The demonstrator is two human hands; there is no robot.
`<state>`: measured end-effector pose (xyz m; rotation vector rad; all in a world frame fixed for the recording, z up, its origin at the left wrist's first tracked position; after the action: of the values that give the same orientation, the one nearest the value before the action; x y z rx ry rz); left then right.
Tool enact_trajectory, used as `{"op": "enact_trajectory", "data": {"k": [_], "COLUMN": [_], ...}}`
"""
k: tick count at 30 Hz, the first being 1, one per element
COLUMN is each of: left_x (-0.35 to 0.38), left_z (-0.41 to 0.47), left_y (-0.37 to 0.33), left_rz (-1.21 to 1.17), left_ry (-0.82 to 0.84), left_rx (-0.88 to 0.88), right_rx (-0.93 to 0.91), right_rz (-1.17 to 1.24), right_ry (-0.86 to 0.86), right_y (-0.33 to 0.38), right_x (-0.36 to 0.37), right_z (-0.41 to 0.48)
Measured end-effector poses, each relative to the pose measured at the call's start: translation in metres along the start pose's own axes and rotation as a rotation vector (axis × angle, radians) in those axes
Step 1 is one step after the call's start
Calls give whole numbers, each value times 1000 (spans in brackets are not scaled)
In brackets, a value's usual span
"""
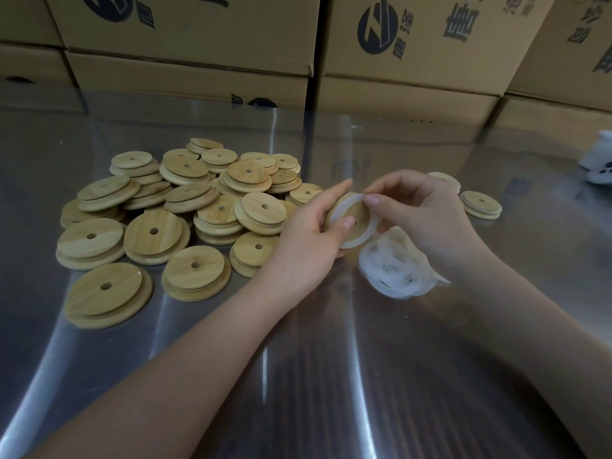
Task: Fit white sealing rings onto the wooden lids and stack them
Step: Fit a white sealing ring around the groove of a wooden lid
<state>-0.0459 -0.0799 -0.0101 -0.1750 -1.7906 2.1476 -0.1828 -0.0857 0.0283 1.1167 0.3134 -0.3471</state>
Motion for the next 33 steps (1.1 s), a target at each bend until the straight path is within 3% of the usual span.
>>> {"op": "enact_trajectory", "data": {"k": [14, 33], "left_x": [-6, -18], "left_z": [-4, -2], "left_y": [-18, -17], "left_rz": [256, 26], "left_ry": [-51, -172], "left_rx": [264, 215], "right_rx": [35, 55], "right_rz": [9, 55], "right_ry": [-16, -11], "right_y": [4, 1], "right_x": [-5, -2], "right_z": [-1, -2]}}
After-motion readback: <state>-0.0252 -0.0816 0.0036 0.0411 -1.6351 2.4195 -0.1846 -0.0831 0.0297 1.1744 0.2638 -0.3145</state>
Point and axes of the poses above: each hand's wrist, its own z-axis towards the middle knuckle, its own x-axis out of the palm, y = z × x, the point moved 8 cm from there along z, towards the middle knuckle, and after that the axes turned 7 degrees about -z, right-handed, at the moved point
